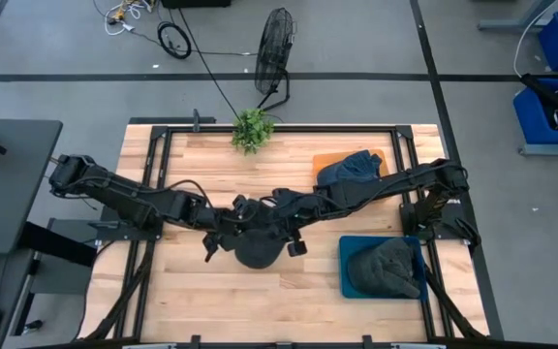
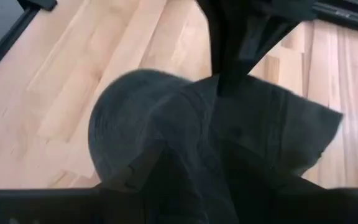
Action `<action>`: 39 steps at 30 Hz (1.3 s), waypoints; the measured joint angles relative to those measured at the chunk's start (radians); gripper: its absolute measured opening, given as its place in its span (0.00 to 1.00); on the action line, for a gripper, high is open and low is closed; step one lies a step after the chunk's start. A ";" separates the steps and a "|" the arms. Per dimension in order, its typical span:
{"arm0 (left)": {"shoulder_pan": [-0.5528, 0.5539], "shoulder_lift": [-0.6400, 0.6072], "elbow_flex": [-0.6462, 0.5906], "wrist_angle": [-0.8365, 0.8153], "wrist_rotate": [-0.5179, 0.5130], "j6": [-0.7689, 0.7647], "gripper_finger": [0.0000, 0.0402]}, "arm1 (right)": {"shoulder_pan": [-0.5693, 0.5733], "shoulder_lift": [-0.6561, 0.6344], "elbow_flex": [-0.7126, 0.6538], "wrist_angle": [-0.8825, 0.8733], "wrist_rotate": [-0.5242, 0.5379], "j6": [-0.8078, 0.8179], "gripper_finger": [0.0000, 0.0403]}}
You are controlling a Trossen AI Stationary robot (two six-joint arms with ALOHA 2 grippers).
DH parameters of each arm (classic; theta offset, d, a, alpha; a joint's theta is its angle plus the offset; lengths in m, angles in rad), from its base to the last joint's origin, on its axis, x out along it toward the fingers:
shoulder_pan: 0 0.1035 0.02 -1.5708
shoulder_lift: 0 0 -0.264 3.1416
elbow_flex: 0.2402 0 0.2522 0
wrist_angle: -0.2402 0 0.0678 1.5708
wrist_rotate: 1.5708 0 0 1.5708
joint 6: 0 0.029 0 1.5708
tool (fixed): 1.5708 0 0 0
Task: Pick & Place hat
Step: Put the black cap into the blue bin
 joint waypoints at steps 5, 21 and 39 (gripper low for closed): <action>0.001 0.000 0.000 0.036 -0.002 -0.001 0.02 | 0.000 0.000 0.000 -0.045 -0.022 0.013 0.40; 0.032 0.005 0.000 0.019 -0.014 -0.082 0.03 | 0.001 -0.010 -0.023 0.059 -0.026 0.030 0.40; 0.032 0.005 0.000 0.080 -0.016 -0.081 0.03 | -0.011 0.023 -0.023 -0.064 0.033 0.167 0.29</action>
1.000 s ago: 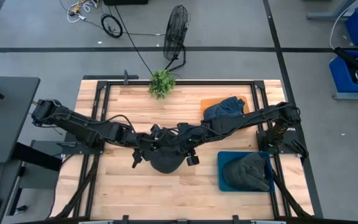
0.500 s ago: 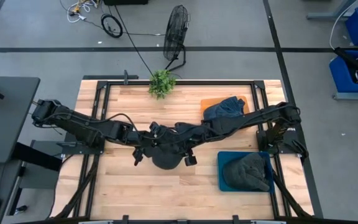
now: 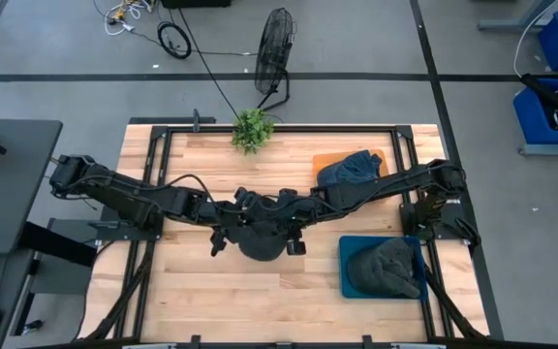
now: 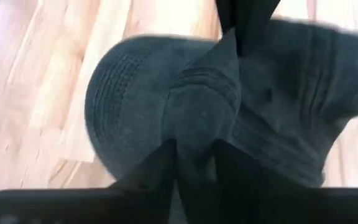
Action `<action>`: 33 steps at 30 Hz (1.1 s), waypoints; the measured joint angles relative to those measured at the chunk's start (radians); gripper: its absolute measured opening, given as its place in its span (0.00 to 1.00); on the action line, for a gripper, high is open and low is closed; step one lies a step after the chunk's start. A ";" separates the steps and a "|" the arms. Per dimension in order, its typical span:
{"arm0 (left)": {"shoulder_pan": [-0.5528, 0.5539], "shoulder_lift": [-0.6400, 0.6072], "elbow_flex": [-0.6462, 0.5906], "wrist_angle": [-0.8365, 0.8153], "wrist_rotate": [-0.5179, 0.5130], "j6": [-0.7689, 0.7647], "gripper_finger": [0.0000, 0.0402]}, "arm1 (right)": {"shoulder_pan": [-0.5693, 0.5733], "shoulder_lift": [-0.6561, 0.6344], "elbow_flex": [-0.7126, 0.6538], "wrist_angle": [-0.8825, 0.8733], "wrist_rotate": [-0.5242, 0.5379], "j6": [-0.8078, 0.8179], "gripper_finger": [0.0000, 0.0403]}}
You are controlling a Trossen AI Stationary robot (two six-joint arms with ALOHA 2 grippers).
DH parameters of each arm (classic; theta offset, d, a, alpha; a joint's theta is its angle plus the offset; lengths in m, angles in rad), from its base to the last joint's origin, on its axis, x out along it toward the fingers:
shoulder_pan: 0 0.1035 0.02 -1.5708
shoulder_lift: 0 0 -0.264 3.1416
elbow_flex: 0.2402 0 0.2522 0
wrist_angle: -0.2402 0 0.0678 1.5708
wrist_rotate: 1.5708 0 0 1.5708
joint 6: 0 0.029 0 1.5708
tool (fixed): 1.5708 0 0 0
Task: Pick & Place hat
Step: Put the black cap into the blue bin
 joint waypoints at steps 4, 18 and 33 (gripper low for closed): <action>0.000 0.000 0.000 0.009 -0.003 -0.052 0.06 | 0.000 0.001 0.000 -0.012 -0.016 0.008 0.13; 0.032 0.000 0.000 0.011 -0.019 -0.236 0.29 | 0.014 0.001 0.000 -0.024 -0.016 0.189 0.02; 0.032 0.000 0.000 -0.013 -0.020 -0.446 0.34 | 0.061 -0.072 0.000 -0.161 0.083 0.485 0.01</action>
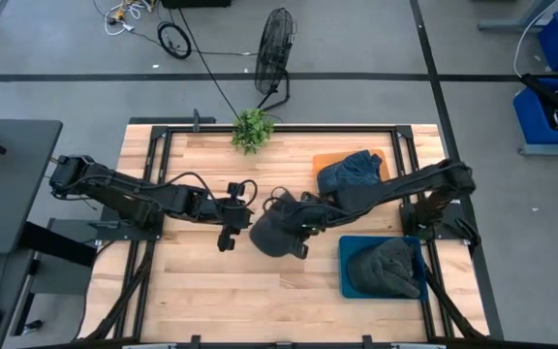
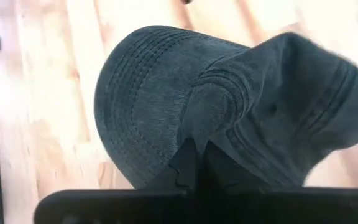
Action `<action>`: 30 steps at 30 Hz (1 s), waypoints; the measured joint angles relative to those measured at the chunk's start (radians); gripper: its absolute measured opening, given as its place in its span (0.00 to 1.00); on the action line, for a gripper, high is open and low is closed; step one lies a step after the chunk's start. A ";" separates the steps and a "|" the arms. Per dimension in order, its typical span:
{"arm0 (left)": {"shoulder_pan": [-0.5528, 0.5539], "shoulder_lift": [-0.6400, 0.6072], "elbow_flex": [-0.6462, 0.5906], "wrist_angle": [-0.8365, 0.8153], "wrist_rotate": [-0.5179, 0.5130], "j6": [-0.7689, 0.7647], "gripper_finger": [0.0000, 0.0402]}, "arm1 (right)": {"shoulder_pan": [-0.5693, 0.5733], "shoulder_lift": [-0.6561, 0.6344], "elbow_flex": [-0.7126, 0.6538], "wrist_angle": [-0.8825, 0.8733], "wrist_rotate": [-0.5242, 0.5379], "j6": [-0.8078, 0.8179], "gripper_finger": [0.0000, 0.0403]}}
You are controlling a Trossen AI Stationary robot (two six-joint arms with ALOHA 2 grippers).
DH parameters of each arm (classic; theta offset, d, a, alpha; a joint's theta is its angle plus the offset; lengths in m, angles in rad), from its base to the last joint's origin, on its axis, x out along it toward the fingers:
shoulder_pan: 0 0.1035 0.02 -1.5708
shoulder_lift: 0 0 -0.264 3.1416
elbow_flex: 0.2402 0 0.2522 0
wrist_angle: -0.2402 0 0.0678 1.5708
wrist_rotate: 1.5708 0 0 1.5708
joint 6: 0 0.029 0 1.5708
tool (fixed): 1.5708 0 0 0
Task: Pick & Place hat
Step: Put the black cap into the blue bin
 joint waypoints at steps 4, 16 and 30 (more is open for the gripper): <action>0.000 0.000 0.000 -0.002 0.000 0.001 0.33 | 0.039 -0.091 0.000 -0.113 0.106 0.092 0.01; 0.000 0.000 0.000 0.004 0.000 0.002 0.33 | 0.270 -0.223 0.000 -0.529 0.242 0.599 0.01; 0.000 0.000 0.000 0.006 0.000 0.001 0.33 | 0.545 -0.211 0.000 -0.738 -0.053 1.200 0.01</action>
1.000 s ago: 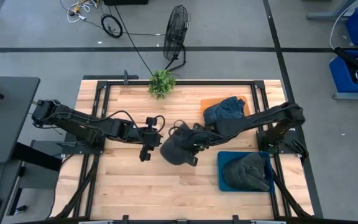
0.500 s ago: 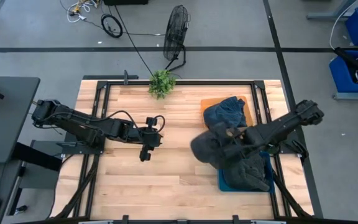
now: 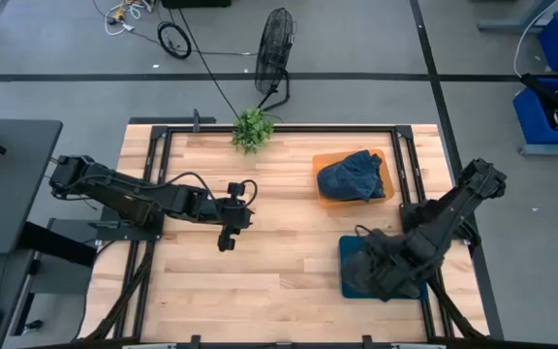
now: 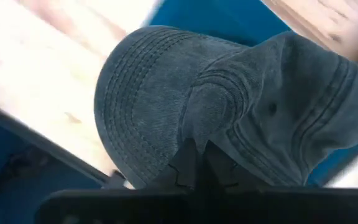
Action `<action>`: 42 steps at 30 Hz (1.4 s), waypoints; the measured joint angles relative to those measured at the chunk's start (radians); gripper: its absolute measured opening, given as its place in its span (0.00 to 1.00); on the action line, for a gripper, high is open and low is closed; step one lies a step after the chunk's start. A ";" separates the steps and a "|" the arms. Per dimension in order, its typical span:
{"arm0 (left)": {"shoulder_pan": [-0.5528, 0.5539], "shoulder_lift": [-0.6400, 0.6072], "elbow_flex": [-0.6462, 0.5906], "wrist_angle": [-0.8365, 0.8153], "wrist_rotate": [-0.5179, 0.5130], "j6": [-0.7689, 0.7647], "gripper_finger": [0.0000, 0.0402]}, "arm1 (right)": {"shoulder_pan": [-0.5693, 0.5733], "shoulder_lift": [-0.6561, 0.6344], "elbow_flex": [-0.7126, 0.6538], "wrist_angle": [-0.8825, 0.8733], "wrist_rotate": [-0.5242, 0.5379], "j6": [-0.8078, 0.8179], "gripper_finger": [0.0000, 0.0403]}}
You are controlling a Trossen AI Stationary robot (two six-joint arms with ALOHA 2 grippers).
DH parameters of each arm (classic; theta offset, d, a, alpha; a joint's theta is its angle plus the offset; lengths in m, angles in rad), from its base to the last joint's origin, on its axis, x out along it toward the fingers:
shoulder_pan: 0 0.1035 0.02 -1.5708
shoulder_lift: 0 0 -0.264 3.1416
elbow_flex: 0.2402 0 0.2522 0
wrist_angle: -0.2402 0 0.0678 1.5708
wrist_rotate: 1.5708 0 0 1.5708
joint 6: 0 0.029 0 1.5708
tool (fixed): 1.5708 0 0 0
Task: Pick & Place hat
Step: Put the black cap into the blue bin
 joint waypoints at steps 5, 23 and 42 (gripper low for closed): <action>0.000 0.000 0.000 0.008 0.000 0.000 0.33 | 0.071 0.009 0.000 -0.132 -0.015 0.144 0.01; 0.000 0.000 0.000 0.006 0.001 -0.077 0.33 | 0.087 0.021 -0.372 0.364 0.049 0.071 0.03; 0.000 -0.021 0.000 0.015 -0.003 -0.162 0.33 | -0.042 -0.051 -0.299 0.253 -0.120 -0.265 0.45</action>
